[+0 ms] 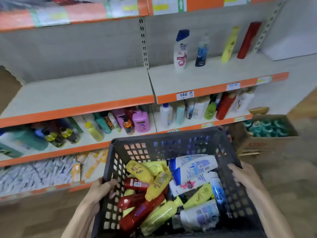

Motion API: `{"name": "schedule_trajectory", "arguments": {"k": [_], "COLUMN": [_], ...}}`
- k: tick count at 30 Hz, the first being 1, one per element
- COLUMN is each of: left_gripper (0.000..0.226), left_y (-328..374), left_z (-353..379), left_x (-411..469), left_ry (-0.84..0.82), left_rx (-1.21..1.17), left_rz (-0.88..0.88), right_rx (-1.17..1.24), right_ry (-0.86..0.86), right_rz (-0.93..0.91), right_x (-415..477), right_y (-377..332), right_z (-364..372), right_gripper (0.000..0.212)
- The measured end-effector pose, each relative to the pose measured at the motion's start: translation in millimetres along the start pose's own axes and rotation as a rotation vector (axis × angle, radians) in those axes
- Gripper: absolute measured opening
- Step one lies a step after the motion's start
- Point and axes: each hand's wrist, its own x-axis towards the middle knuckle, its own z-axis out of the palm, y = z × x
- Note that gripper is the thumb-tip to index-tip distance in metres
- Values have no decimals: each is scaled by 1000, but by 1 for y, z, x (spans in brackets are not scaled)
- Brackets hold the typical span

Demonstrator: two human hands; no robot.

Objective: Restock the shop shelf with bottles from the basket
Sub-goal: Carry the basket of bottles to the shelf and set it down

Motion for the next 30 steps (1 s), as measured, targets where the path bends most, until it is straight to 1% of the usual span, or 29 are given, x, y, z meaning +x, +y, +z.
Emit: {"name": "schedule_trajectory", "arguments": {"k": [4,6,9,14,18,22,25,30], "left_gripper": [9,10,17,13,12,13,18,18], "left_y": [12,17,25,32,24,9,-1,-14], "left_z": [-24,-35,-45,-43,-18,29,69,130], "left_x": [28,40,49,48,33,10,-7,-20], "left_ry": [-54,-77,-81,-110,-66,-32,-9,-24], "left_rx": [15,49,127,188,201,128,120,84], "left_rz": [0,18,88,97,87,-14,-46,-126], "right_rx": [50,69,117,170,171,122,89,16], "right_ry": [65,70,90,100,62,11,-15,6], "right_rz": [61,86,119,151,173,164,158,119], "right_x": [-22,-35,-47,-55,-44,-11,15,57], "right_y": [3,4,7,29,48,67,81,82], "right_z": [20,28,39,43,26,-8,-39,-91], "right_gripper": [17,16,17,19,20,19,18,15]}}
